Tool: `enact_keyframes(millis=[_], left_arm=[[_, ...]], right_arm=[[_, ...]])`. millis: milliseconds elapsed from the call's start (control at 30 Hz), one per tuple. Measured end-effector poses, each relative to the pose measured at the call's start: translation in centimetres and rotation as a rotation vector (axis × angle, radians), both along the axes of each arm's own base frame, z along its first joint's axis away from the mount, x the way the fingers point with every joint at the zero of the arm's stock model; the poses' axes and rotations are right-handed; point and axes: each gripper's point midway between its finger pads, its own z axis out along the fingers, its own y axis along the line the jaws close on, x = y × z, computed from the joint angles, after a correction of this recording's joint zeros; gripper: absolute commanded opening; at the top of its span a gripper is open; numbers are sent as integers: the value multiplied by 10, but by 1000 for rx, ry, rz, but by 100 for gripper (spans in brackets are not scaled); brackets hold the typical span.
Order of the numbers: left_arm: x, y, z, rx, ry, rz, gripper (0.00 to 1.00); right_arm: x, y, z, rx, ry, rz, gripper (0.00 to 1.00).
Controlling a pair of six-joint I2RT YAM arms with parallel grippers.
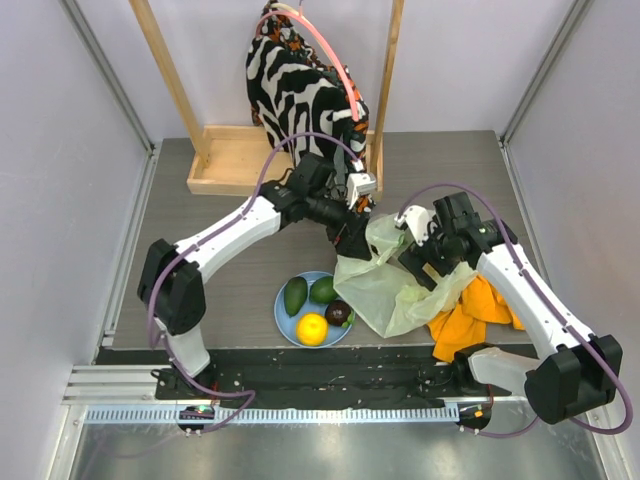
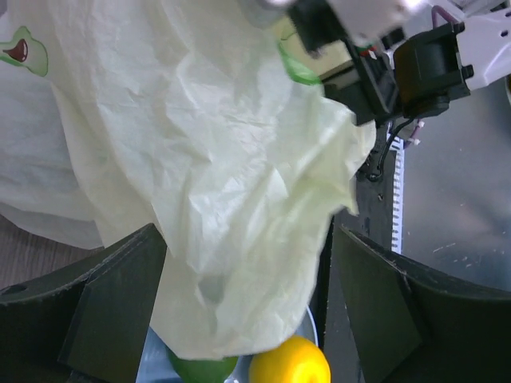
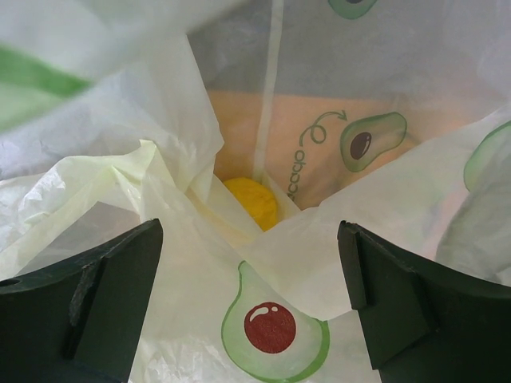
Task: Take the fake fruits out of the plastic bag
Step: Adjust the plastic bag at the center of the board.
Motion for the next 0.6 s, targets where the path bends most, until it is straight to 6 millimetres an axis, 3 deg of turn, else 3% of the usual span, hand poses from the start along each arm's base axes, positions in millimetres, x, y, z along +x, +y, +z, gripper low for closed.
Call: enact_keyframes(millis=[267,367,467,600], left_arm=[[-31,25,22,-42,-128,-10,95],[-39,15,30,-67,-189,-40,96],[-40,-4,16,-57,-237,-54,96],[-33,-26,-23,-2,-248,-52,90]], right_arm=[[8,4,-1,17,24,-17,100],[12,8,2,32,18,-19,100],[15,10,6,41,7,-20,100],[16,10,8,44,1,-22,100]])
